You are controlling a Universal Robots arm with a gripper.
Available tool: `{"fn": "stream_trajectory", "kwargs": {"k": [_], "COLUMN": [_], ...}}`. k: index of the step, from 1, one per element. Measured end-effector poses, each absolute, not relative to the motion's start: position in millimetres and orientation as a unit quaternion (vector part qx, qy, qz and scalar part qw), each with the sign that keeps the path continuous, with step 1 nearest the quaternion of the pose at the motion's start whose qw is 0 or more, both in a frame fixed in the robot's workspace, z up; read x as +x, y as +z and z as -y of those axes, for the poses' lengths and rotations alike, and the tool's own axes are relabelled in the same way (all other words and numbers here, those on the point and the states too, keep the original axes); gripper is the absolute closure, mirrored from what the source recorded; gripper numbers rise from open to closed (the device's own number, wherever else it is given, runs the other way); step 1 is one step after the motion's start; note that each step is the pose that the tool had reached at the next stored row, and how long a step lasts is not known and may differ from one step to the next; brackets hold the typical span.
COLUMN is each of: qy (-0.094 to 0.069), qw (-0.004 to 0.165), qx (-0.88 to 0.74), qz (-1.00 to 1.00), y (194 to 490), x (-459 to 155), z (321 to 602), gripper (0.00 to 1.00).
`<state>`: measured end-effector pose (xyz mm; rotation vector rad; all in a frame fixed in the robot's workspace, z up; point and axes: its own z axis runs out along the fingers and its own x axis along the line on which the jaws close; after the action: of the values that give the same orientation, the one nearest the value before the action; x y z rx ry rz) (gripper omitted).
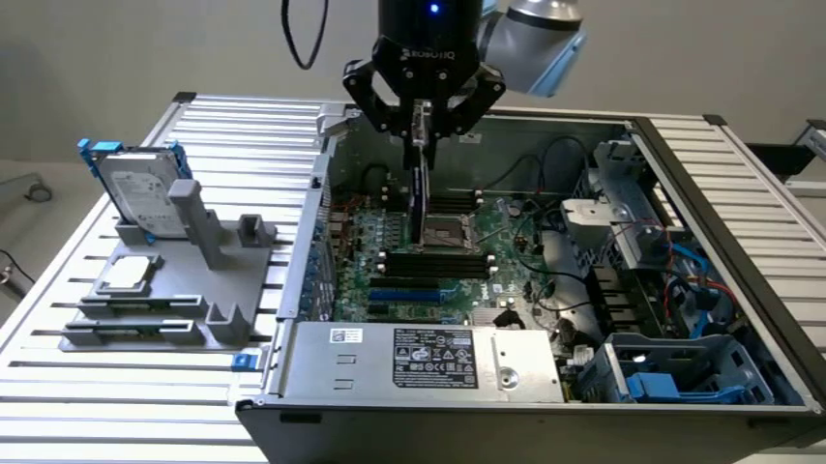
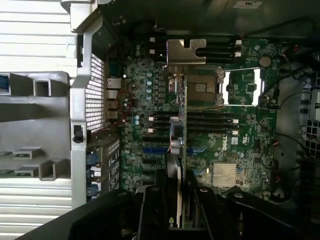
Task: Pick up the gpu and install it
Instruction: 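Pick up the gpu and move the gpu toward the slot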
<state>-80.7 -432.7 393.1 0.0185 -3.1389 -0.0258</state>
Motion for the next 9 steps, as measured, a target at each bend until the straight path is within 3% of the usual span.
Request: {"fn": "stream_trajectory", "kwargs": {"k": [9], "qy": [-0.008], "qw": [0.002], "qx": [0.004], "qz": [1.0], "y": [379], "x": [-50], "z": [433], "gripper": [0.73]}}
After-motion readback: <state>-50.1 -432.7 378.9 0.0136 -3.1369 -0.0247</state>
